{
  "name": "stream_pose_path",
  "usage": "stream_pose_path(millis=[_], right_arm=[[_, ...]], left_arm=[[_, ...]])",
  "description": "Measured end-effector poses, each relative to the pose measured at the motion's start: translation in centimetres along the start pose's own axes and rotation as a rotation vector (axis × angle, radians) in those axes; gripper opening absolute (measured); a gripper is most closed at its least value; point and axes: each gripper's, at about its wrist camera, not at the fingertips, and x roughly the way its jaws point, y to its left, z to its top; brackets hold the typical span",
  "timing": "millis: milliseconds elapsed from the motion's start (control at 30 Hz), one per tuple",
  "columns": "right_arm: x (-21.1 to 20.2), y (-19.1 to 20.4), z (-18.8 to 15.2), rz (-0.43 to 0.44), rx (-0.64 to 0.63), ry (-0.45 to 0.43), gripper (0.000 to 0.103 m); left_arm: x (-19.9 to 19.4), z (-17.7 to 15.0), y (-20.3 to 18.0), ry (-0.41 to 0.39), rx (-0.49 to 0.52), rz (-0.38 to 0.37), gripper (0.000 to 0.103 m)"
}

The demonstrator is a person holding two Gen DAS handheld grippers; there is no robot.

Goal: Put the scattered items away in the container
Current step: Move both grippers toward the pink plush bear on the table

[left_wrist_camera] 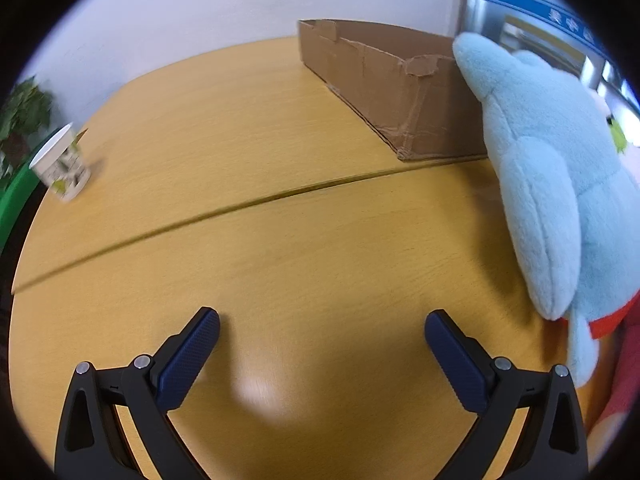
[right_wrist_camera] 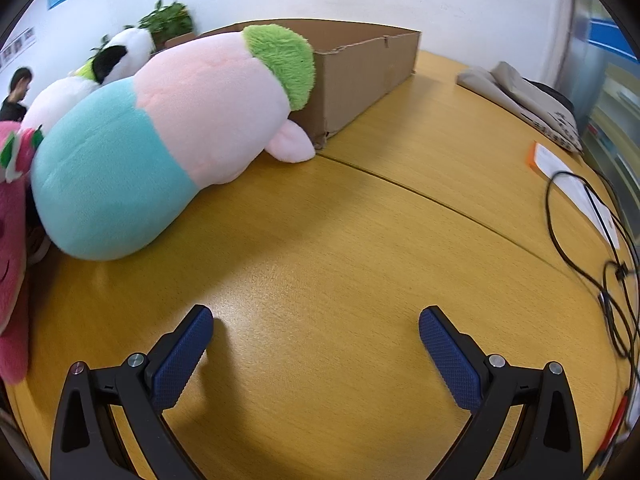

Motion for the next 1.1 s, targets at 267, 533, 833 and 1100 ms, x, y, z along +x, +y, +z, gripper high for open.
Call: stream_pose_path(millis=[267, 533, 833, 1100], right_arm=[[-7.2, 4.3, -2.5, -0.102, 0.06, -0.128, 0.103], [-18.4, 12.0, -4.3, -0.133, 0.153, -0.395, 0.103], [-20.1, 21.7, -4.3, -0.131, 0.123, -0.499, 0.103], [-16.9, 22.8, -3.3, -0.092, 0.16, -0.465, 0.103]], left_arm=[[-17.4, -1.1, -5.3, -0.379, -0.178, 0.183, 0.102], [-23.5, -2.6, -18.1, -0.472, -0.051, 0.029, 0.102], [-20.5, -3.6, -27.6, -0.384, -0.029, -0.107, 0.102], [-16.6, -4.8, -26.7, -0.245, -0.141, -0.116, 0.102]])
